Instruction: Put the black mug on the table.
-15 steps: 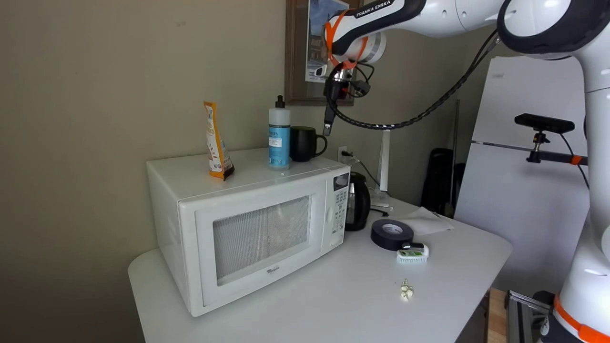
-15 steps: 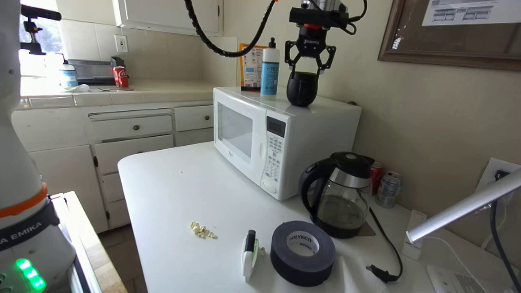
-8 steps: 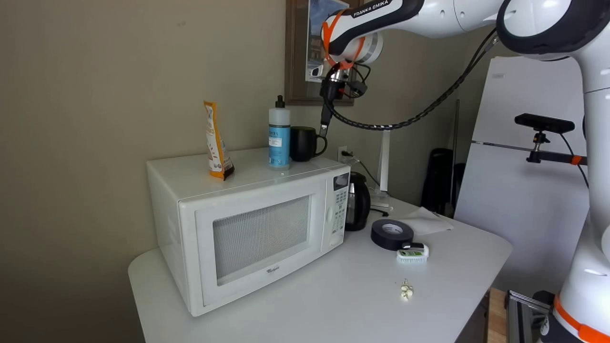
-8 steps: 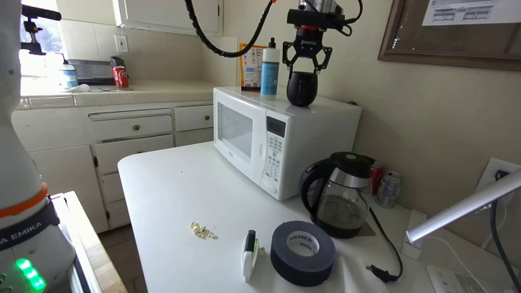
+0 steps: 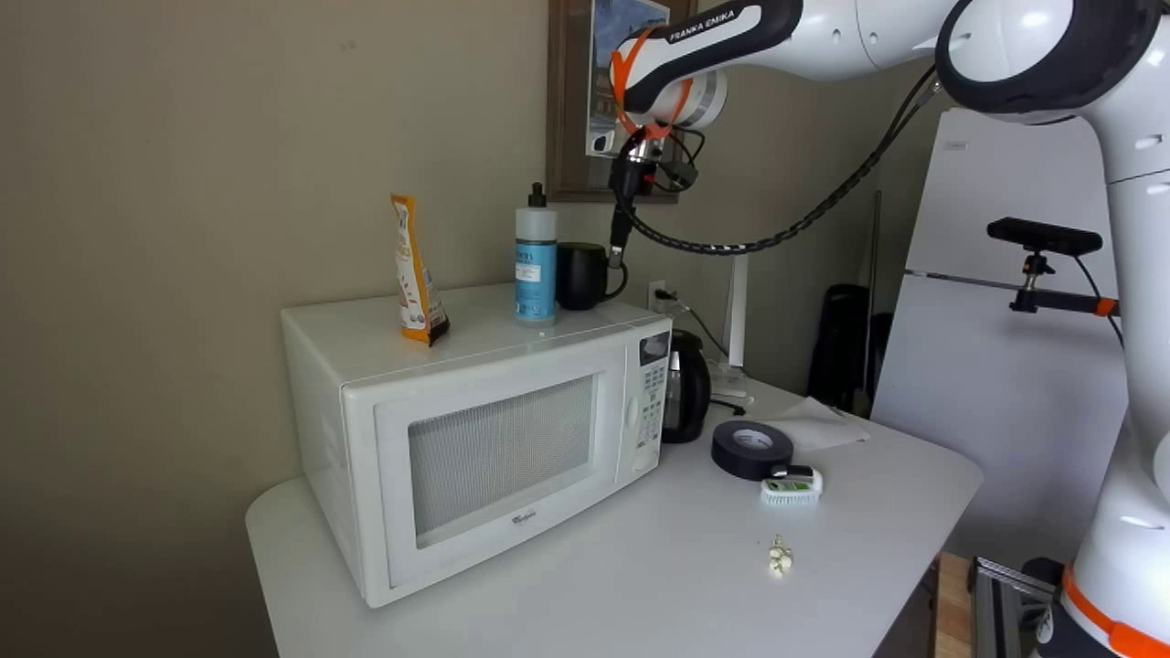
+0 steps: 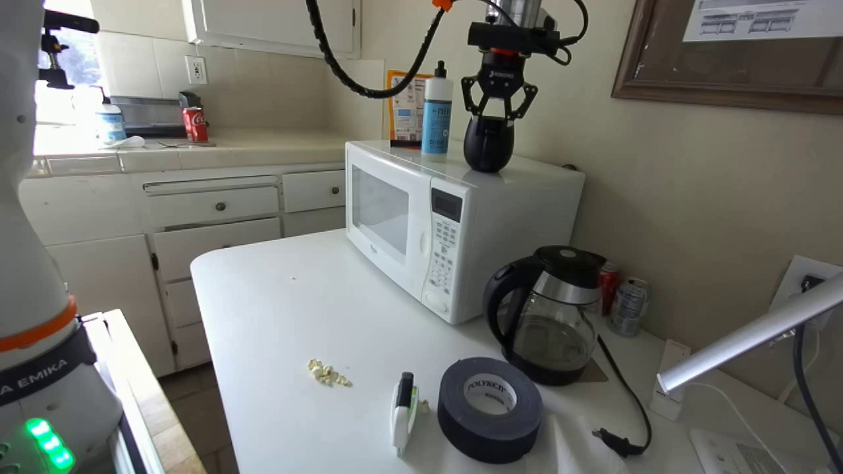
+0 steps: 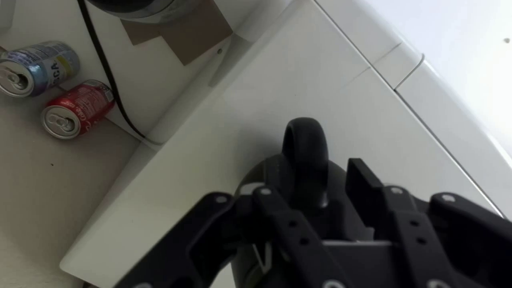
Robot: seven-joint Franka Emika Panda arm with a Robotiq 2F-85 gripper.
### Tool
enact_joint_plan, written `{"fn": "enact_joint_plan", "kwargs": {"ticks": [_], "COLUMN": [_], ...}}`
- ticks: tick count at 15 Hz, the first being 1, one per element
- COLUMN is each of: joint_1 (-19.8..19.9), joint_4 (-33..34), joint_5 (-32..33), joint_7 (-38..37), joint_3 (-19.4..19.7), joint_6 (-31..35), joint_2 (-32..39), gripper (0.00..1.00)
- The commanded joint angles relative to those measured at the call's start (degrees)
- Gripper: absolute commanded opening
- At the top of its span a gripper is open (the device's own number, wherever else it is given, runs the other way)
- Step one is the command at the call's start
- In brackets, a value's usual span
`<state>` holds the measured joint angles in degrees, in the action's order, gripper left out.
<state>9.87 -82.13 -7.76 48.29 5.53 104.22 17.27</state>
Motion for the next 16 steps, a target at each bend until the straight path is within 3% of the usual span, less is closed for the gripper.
{"fn": "enact_joint_plan", "kwargs": {"ticks": [1, 3, 7, 9, 16], "joint_1": [0.47, 0.41, 0.19, 0.16, 1.07], "joint_4": [2.59, 3.20, 3.37, 3.29, 1.68], "joint_5": [0.60, 0.69, 1.09, 1.34, 0.30], "joint_7": [-1.39, -1.84, -2.45, -2.70, -3.29], "joint_3": [-1.05, -1.25, -1.65, -1.77, -1.69], "joint_6": [0.03, 0.00, 0.39, 0.47, 1.45], "joint_2": [2.04, 2.49, 2.37, 2.29, -0.76], "gripper": [0.48, 0.43, 0.00, 0.06, 0.06]}}
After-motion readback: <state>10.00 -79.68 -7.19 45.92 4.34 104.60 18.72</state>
